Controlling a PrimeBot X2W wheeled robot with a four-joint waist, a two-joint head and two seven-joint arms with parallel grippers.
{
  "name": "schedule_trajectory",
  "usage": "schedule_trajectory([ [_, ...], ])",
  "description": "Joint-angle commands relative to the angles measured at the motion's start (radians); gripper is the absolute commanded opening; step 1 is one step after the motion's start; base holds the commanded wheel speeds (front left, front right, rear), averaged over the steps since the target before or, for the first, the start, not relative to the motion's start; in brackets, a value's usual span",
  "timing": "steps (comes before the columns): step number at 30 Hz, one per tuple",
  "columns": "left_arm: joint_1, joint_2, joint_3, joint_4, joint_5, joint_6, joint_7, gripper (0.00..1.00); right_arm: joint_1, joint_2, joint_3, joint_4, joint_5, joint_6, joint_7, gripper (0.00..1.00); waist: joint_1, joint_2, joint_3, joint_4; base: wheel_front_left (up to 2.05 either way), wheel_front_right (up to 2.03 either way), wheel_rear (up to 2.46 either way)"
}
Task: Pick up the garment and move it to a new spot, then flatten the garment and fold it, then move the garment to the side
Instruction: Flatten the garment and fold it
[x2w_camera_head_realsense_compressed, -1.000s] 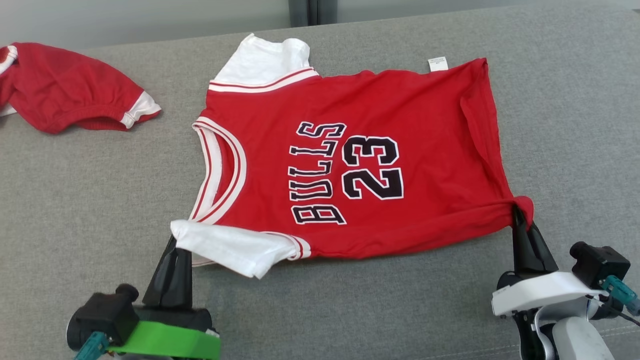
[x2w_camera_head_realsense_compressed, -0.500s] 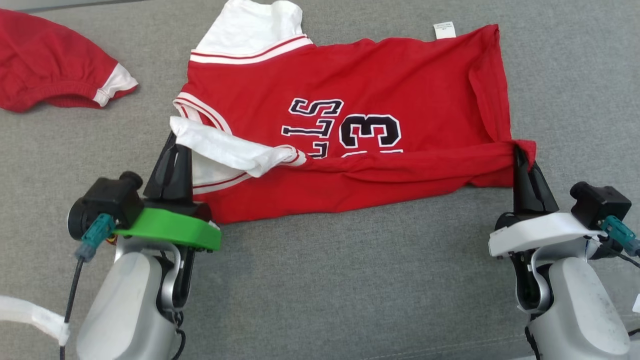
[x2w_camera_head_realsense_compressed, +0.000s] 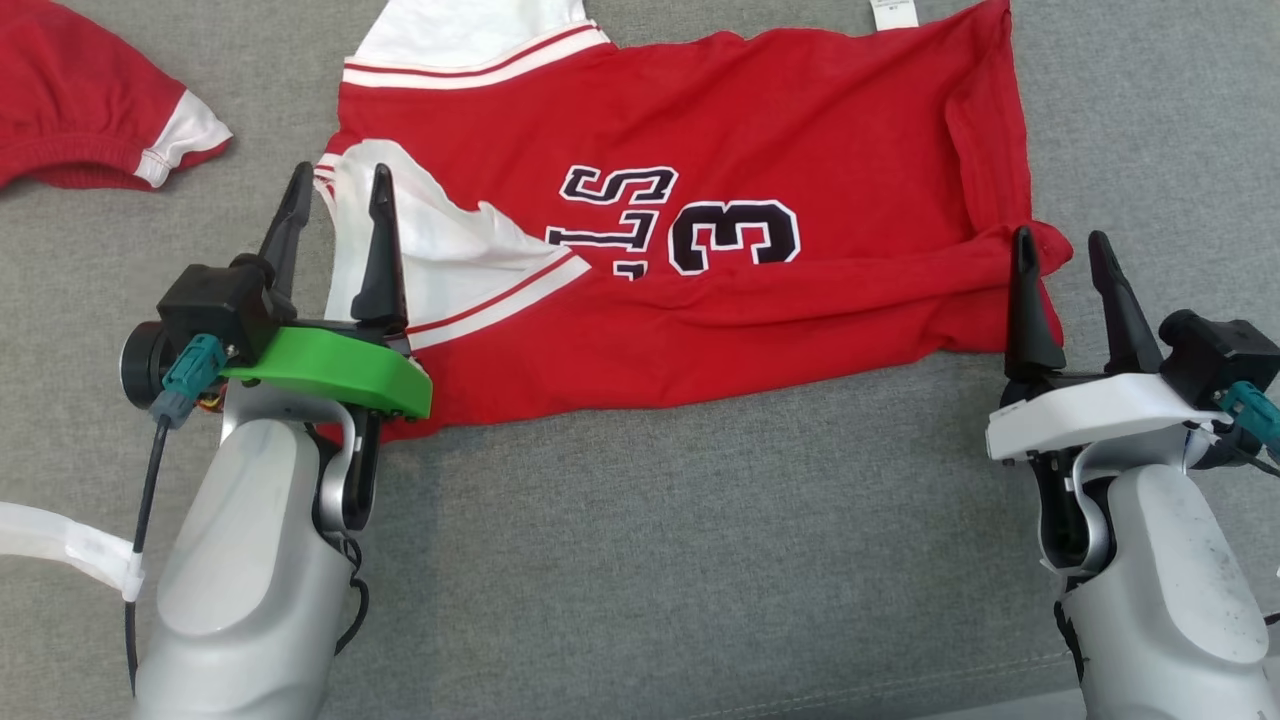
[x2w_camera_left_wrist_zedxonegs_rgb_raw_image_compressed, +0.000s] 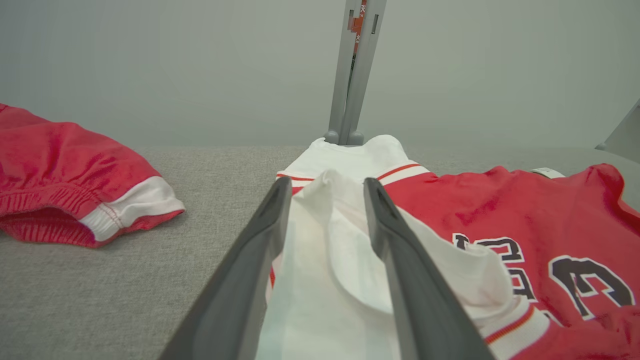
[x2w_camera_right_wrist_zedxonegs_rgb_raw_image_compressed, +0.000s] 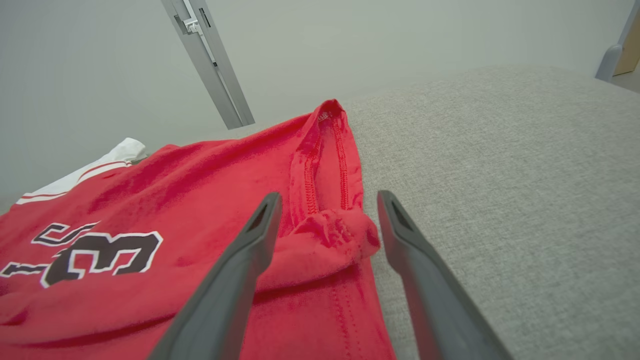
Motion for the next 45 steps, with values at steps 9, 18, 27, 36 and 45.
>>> schedule_trajectory([
  [9, 0.102, -0.017, 0.055, -0.075, 0.022, -0.033, -0.003, 1.0, 0.064, -0.003, -0.061, -0.076, -0.044, -0.001, -0.003, 1.0, 0.0, -0.0001, -0.051, 0.02, 0.0, 0.0, 0.0],
  [18, 0.256, 0.009, 0.059, -0.076, -0.024, -0.018, 0.112, 1.0, 0.126, -0.003, -0.069, -0.105, -0.097, -0.001, -0.003, 1.0, 0.0, -0.0001, -0.106, 0.038, 0.0, 0.0, 0.0],
  [27, 0.34, -0.02, 0.064, -0.111, -0.093, 0.056, 0.312, 1.0, 0.132, -0.003, -0.057, -0.071, -0.103, -0.001, -0.003, 1.0, 0.0, -0.0001, -0.112, 0.041, 0.0, 0.0, 0.0],
  [36, 0.33, -0.038, 0.058, -0.101, -0.125, 0.06, 0.352, 0.0, 0.107, -0.003, -0.071, -0.002, -0.117, -0.001, 0.039, 1.0, 0.0, -0.0001, -0.102, 0.031, 0.0, 0.0, 0.0],
  [45, 0.327, -0.03, 0.053, -0.13, -0.117, 0.058, 0.31, 0.0, 0.057, -0.003, -0.083, 0.115, -0.106, -0.001, 0.104, 1.0, 0.0, -0.0001, -0.099, 0.044, 0.0, 0.0, 0.0],
])
